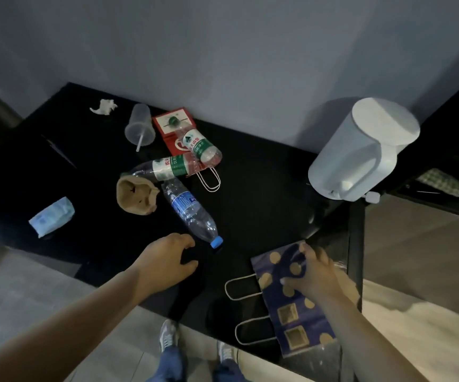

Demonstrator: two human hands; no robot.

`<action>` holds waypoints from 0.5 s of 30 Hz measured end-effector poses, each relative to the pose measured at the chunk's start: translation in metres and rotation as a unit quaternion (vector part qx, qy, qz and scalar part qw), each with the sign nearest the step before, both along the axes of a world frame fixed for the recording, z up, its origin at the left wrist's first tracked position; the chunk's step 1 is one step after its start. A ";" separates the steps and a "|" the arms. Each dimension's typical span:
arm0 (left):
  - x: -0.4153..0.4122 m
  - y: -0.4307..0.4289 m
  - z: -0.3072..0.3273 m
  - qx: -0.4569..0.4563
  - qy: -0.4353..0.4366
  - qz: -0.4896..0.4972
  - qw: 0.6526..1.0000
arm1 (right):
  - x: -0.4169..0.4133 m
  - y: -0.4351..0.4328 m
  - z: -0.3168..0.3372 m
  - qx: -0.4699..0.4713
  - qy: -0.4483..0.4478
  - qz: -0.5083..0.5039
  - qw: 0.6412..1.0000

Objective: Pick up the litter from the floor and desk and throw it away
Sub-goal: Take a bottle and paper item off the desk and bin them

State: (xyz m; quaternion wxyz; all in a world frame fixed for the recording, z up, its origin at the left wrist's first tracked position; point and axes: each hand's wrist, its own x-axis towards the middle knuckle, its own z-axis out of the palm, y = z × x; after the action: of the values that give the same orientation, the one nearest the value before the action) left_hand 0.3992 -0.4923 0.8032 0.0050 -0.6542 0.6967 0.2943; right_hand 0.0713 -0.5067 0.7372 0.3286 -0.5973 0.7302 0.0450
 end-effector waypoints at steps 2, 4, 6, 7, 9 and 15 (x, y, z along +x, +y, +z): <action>0.005 -0.007 -0.008 0.007 0.000 -0.005 1.000 | 0.005 0.005 -0.012 0.025 0.007 -0.023 0.999; 0.012 -0.013 -0.015 0.015 -0.001 -0.008 1.000 | 0.014 0.011 -0.024 0.032 0.015 -0.024 0.999; 0.019 -0.017 -0.021 0.025 -0.001 -0.004 1.000 | 0.027 0.016 -0.034 0.018 0.041 -0.014 0.999; 0.023 -0.018 -0.023 0.027 -0.001 -0.001 1.000 | 0.034 0.016 -0.038 0.005 0.049 -0.012 0.999; 0.033 -0.021 -0.028 0.029 -0.003 0.002 1.000 | 0.050 0.012 -0.044 -0.020 0.049 -0.007 0.999; 0.061 -0.027 -0.039 0.041 -0.007 0.013 0.999 | 0.086 -0.021 -0.053 -0.051 0.010 0.051 0.997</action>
State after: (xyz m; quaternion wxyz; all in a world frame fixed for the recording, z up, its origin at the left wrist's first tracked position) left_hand 0.4602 -0.5191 0.7645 0.0329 -0.6648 0.6752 0.3181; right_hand 0.1573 -0.5280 0.6844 0.2876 -0.6491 0.7036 0.0299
